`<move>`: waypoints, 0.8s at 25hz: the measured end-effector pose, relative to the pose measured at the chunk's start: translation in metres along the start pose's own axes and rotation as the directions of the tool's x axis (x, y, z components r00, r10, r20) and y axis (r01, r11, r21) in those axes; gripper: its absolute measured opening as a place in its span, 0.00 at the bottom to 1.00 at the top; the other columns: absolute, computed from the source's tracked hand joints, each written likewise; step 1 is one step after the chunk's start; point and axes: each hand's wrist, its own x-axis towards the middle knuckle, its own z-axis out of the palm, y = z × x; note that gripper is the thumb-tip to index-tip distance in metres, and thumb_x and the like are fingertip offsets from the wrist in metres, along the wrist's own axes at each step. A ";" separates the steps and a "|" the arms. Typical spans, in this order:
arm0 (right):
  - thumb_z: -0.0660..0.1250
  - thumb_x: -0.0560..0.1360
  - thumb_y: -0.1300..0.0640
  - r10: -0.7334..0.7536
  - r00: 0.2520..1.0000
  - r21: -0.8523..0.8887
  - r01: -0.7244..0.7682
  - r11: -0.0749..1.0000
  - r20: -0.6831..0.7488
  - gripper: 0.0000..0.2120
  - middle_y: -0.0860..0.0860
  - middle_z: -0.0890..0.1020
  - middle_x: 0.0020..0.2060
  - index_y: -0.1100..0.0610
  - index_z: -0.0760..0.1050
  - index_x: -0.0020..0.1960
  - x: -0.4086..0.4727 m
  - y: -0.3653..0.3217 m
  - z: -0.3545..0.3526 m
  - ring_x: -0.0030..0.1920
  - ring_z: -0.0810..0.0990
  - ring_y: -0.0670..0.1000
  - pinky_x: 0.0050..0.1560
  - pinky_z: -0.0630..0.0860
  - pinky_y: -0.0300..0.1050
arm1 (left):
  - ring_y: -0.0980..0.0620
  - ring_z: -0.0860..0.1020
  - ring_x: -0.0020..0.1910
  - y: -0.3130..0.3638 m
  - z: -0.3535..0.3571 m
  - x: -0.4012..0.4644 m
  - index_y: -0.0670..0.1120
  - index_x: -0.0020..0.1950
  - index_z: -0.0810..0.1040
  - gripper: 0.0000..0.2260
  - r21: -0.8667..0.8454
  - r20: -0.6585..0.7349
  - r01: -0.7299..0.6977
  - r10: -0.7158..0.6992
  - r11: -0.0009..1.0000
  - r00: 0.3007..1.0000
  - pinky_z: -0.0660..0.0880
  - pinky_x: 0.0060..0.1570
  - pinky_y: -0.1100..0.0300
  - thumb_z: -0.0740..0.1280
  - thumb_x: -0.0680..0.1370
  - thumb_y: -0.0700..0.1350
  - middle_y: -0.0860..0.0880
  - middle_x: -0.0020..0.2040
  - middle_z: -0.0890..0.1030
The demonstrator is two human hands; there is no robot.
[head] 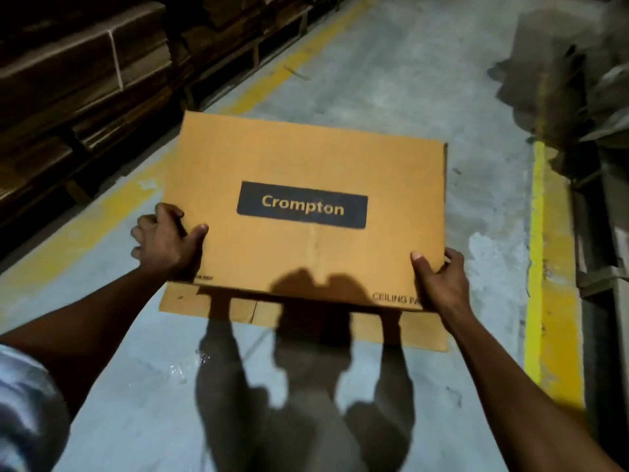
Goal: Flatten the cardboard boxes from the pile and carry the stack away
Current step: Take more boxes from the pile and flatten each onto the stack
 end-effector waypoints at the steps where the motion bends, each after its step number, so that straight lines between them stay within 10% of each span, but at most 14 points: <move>1: 0.70 0.74 0.36 0.008 1.000 -0.023 -0.008 1.000 0.002 0.33 0.57 0.80 0.62 0.55 0.66 0.69 0.006 -0.001 -0.006 0.58 0.80 0.59 0.60 0.78 0.58 | 0.34 0.65 0.69 0.003 0.001 0.004 0.50 0.63 0.66 0.24 0.039 0.026 0.018 -0.019 0.999 0.999 0.63 0.64 0.35 0.71 0.75 0.60 0.37 0.67 0.67; 4: 0.69 0.67 0.27 0.122 0.975 -0.099 -0.106 0.989 0.184 0.40 0.58 0.81 0.58 0.51 0.63 0.67 0.000 0.017 -0.014 0.55 0.82 0.58 0.59 0.79 0.58 | 0.32 0.71 0.63 -0.018 0.014 -0.002 0.47 0.61 0.62 0.30 0.025 0.162 0.220 -0.221 0.975 0.962 0.68 0.64 0.36 0.73 0.73 0.62 0.34 0.64 0.71; 7: 0.76 0.70 0.39 0.132 0.935 -0.061 -0.119 0.991 0.328 0.41 0.57 0.74 0.67 0.46 0.53 0.71 -0.014 0.038 -0.011 0.62 0.77 0.58 0.64 0.76 0.57 | 0.35 0.77 0.54 -0.036 0.017 -0.021 0.48 0.56 0.59 0.26 -0.134 0.260 0.232 -0.192 0.964 0.946 0.74 0.57 0.40 0.72 0.75 0.61 0.36 0.55 0.78; 14: 0.73 0.68 0.30 -0.188 0.981 -0.101 0.183 0.978 -0.043 0.46 0.59 0.73 0.71 0.49 0.59 0.77 0.021 -0.068 -0.054 0.69 0.73 0.62 0.67 0.72 0.59 | 0.36 0.73 0.65 0.057 -0.053 0.009 0.48 0.66 0.68 0.27 -0.143 -0.270 -0.064 0.024 0.988 0.963 0.64 0.64 0.38 0.58 0.77 0.67 0.39 0.63 0.78; 20: 0.69 0.71 0.32 -0.289 0.954 -0.299 0.252 0.920 -0.085 0.40 0.61 0.73 0.67 0.50 0.58 0.72 0.033 -0.100 -0.036 0.66 0.71 0.67 0.67 0.65 0.64 | 0.34 0.63 0.70 0.058 -0.041 0.017 0.49 0.76 0.59 0.36 -0.122 -0.203 -0.245 0.217 0.962 0.955 0.62 0.68 0.39 0.64 0.75 0.66 0.38 0.73 0.64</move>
